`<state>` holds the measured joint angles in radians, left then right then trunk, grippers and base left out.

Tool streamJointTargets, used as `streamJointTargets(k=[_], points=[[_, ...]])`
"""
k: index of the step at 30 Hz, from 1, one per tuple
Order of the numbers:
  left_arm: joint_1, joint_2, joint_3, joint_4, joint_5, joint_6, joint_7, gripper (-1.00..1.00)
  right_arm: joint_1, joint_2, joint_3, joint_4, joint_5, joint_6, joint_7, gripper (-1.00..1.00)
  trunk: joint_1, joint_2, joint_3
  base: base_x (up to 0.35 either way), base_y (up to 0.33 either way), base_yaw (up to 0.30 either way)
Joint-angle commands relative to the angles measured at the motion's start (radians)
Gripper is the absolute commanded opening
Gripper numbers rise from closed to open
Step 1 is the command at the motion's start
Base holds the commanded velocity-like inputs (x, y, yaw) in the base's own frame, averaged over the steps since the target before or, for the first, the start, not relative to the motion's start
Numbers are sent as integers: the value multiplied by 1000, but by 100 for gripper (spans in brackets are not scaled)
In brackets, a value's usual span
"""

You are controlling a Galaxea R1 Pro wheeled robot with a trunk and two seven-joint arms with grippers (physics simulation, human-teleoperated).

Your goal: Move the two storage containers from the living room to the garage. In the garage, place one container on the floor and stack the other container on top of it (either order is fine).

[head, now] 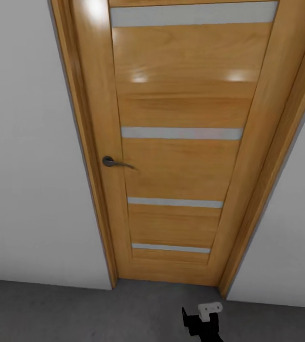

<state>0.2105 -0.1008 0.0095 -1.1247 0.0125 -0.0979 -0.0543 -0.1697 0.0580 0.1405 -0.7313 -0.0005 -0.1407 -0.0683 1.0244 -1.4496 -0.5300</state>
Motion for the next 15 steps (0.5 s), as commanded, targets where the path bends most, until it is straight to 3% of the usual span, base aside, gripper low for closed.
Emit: streamJointTargets(k=[1,15], points=[[0,0,1,-1,1,-2,-4,100,-1,-1,4,0,0,-3,-7,100,1,0,-1,338,0,3],[0,0,1,-1,1,-2,-4,100,-1,-1,4,0,2,-3,-8,100,1,0,-1,340,0,1]])
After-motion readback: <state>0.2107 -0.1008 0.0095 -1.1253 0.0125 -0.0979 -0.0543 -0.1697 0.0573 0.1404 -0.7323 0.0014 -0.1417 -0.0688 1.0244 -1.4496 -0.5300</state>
